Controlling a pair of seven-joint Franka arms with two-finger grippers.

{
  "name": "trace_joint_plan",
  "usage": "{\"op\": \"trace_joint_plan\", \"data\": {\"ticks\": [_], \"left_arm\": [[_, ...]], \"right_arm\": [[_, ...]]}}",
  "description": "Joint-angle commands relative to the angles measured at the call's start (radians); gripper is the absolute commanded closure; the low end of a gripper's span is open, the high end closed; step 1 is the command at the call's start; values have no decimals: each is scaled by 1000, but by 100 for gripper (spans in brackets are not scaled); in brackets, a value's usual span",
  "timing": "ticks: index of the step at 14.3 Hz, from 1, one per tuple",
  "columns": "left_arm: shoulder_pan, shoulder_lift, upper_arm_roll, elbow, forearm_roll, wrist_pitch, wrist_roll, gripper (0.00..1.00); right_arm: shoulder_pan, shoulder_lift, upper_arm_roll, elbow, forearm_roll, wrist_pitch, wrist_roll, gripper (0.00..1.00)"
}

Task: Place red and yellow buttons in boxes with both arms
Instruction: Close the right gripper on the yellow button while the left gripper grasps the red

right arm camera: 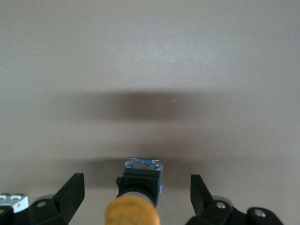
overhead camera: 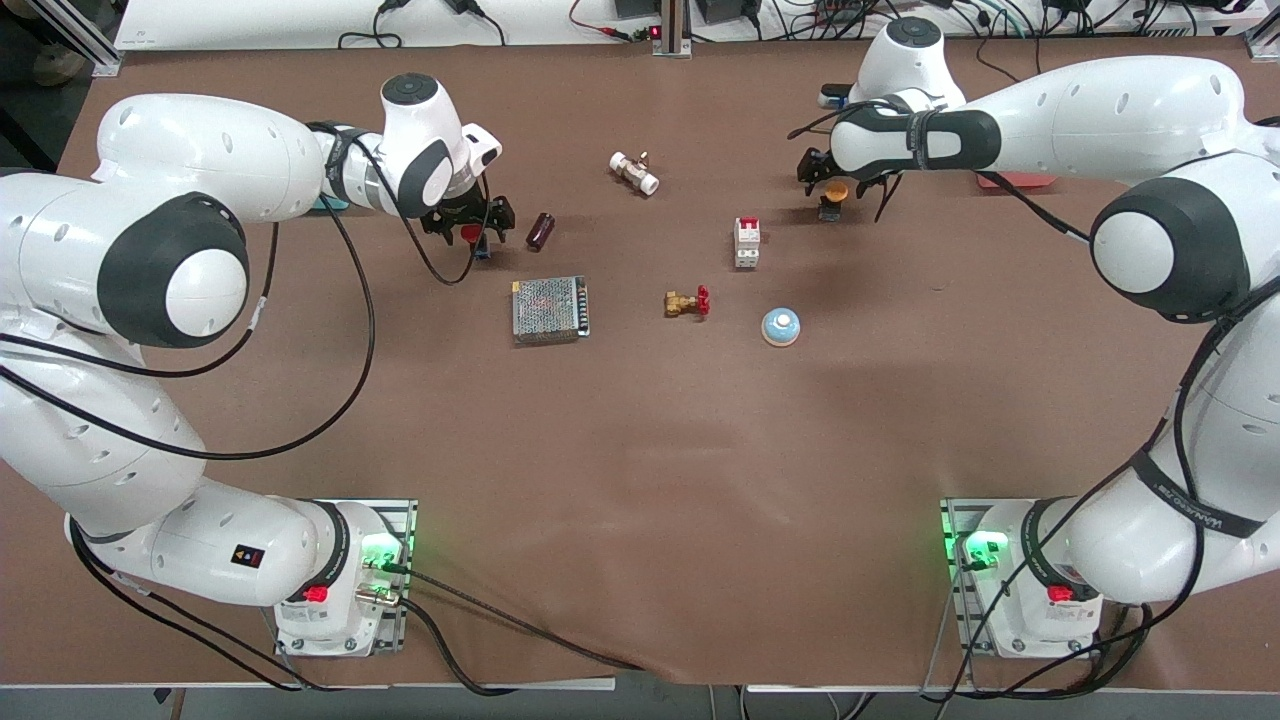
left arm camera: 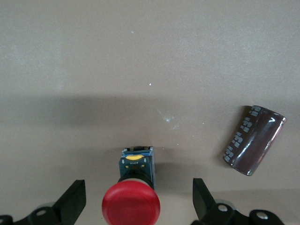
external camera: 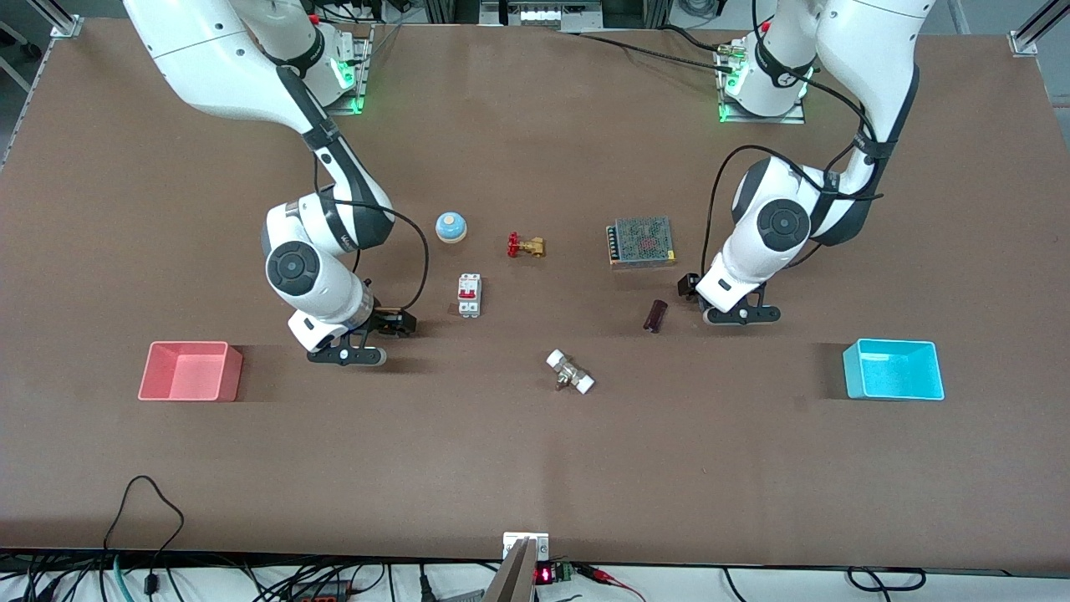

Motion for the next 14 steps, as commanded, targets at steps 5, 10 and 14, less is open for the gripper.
{"op": "trace_joint_plan", "data": {"ticks": [5, 10, 14], "left_arm": [[-14, 22, 11, -16, -8, 60, -5, 10], [-13, 31, 12, -13, -8, 63, -5, 55], [-11, 27, 12, -7, -8, 58, -4, 75]], "right_arm": [[4, -7, 12, -26, -16, 1, 8, 3], [1, -7, 12, -26, -16, 2, -3, 22], [-1, -7, 12, -25, -16, 1, -5, 40]]}}
